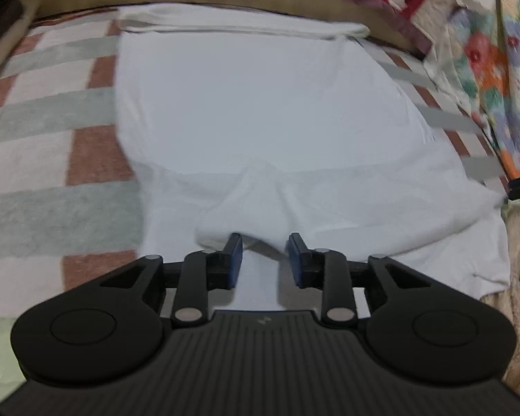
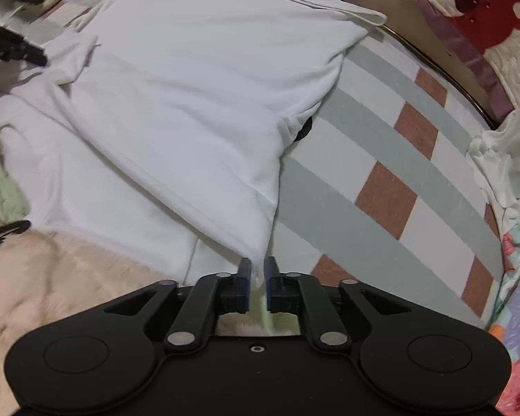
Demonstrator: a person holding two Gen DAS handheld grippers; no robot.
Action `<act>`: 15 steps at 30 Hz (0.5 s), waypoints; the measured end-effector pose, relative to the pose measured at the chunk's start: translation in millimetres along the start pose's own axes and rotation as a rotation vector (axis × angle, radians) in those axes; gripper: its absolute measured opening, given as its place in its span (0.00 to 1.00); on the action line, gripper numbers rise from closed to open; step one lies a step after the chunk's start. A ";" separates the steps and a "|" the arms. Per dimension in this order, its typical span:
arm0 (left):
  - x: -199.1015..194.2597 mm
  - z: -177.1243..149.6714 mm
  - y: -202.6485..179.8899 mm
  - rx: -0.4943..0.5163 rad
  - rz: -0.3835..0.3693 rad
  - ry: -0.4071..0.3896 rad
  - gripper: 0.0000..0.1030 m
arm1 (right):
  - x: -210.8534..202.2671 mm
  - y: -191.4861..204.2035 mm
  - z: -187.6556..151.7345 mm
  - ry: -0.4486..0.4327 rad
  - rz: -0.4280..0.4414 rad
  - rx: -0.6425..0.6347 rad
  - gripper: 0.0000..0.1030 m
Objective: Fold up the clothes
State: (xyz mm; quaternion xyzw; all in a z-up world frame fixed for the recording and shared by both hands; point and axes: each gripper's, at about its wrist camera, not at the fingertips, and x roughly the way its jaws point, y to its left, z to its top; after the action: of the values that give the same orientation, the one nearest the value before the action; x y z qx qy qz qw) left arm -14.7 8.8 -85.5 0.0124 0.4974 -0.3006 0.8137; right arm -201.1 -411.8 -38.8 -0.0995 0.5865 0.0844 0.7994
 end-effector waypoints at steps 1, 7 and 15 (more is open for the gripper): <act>-4.0 -0.9 1.4 -0.013 0.007 -0.014 0.30 | -7.4 -2.6 3.3 -0.055 0.023 0.043 0.35; -23.0 -5.2 7.4 -0.068 0.039 -0.050 0.33 | 5.6 6.3 40.0 -0.244 0.356 0.381 0.43; -38.7 -4.7 18.5 -0.179 -0.005 -0.106 0.40 | 101.5 90.3 95.2 -0.139 0.695 0.695 0.45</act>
State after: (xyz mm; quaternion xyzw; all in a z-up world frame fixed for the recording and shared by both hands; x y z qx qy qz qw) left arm -21.8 43.9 -61.5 -0.0776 0.4787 -0.2571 0.8359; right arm -106.0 -298.1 -113.4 0.3800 0.5238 0.1518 0.7471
